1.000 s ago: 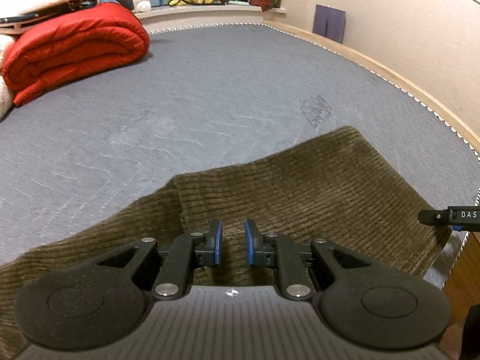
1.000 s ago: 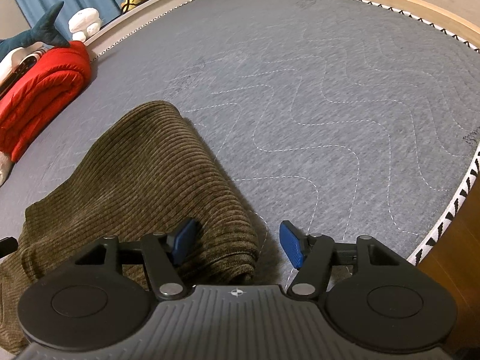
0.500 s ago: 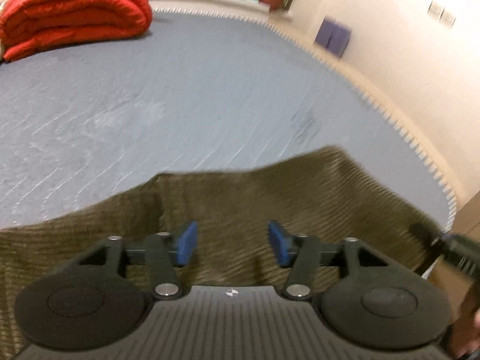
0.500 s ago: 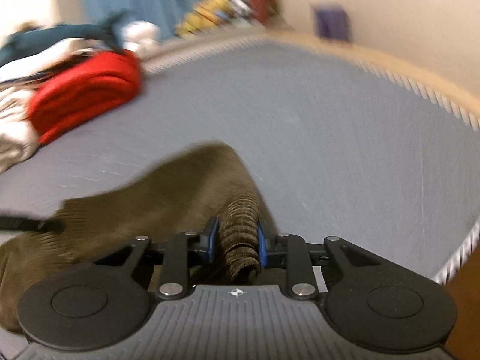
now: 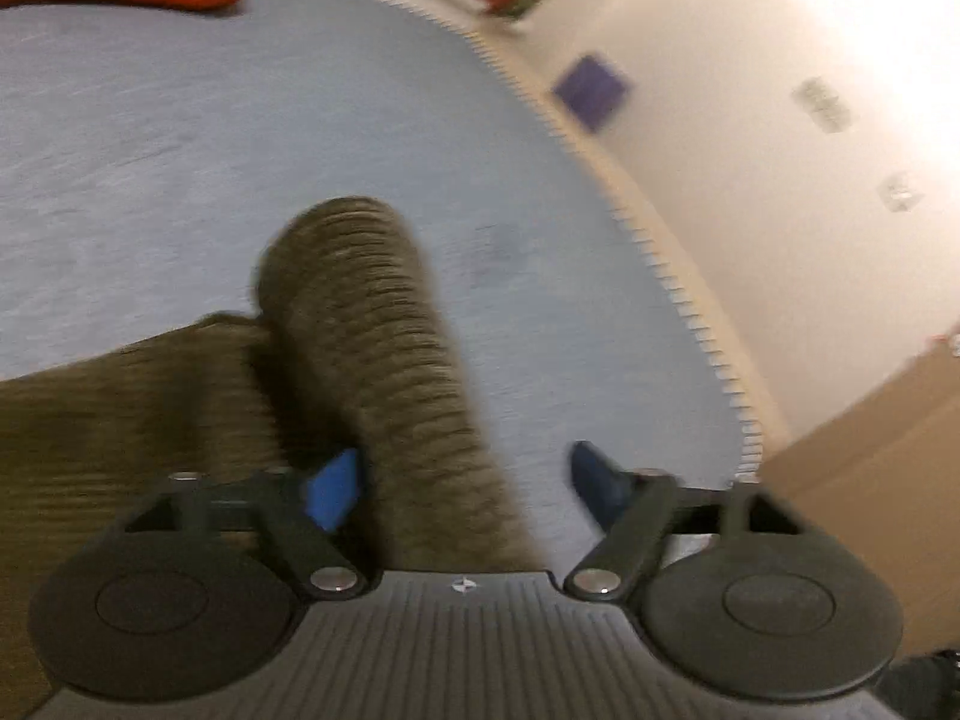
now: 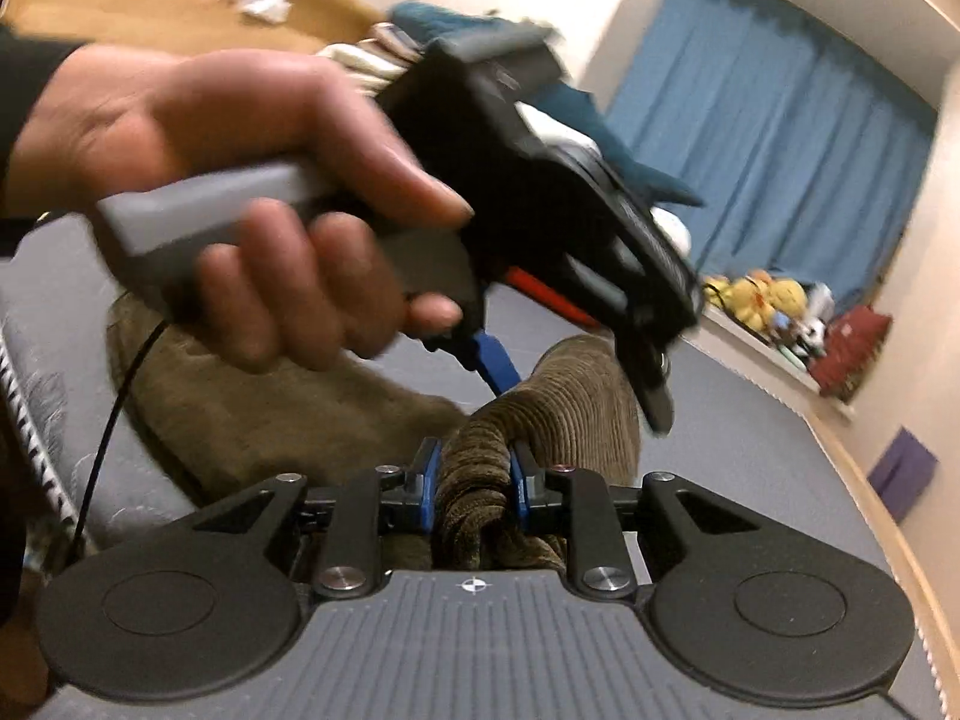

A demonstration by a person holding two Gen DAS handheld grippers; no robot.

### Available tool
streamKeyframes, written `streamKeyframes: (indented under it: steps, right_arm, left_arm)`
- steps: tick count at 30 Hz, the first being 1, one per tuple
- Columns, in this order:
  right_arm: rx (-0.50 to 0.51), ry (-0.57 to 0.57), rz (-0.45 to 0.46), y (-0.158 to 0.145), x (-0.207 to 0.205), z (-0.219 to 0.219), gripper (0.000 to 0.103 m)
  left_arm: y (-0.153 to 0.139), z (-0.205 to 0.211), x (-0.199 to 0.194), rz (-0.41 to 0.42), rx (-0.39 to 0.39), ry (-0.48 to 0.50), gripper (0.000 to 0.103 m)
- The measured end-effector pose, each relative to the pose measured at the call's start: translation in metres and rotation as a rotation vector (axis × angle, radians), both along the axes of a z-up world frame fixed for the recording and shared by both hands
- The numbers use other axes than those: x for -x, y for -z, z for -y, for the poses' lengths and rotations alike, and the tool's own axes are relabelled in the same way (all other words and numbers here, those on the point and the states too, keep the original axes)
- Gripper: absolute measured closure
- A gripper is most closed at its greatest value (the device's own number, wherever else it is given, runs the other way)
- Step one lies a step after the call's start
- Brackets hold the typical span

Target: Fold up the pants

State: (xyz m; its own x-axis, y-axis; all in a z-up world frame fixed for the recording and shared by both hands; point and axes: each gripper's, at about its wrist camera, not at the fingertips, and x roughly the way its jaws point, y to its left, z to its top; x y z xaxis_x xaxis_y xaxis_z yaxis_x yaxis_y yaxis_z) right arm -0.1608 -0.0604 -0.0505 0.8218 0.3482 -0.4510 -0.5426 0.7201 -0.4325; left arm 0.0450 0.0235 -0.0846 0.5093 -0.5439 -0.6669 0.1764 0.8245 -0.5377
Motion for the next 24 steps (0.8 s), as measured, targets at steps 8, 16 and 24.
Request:
streamKeyframes:
  steps: [8,16,24]
  right_arm:
    - [-0.042,-0.085,-0.023,-0.013,-0.005,-0.02,0.067]
    - [-0.389,-0.255,-0.115,-0.075,-0.022,-0.019,0.034]
    - [-0.577,0.085,-0.351,-0.065,-0.108,0.008,0.03]
  left_arm:
    - [0.008,-0.039,0.01,0.014,-0.093,-0.059,0.084]
    - [-0.011,-0.137,0.038,0.014,-0.078,-0.217,0.085]
    - [-0.02,-0.269,0.089,-0.036,-0.063,-0.413,0.082]
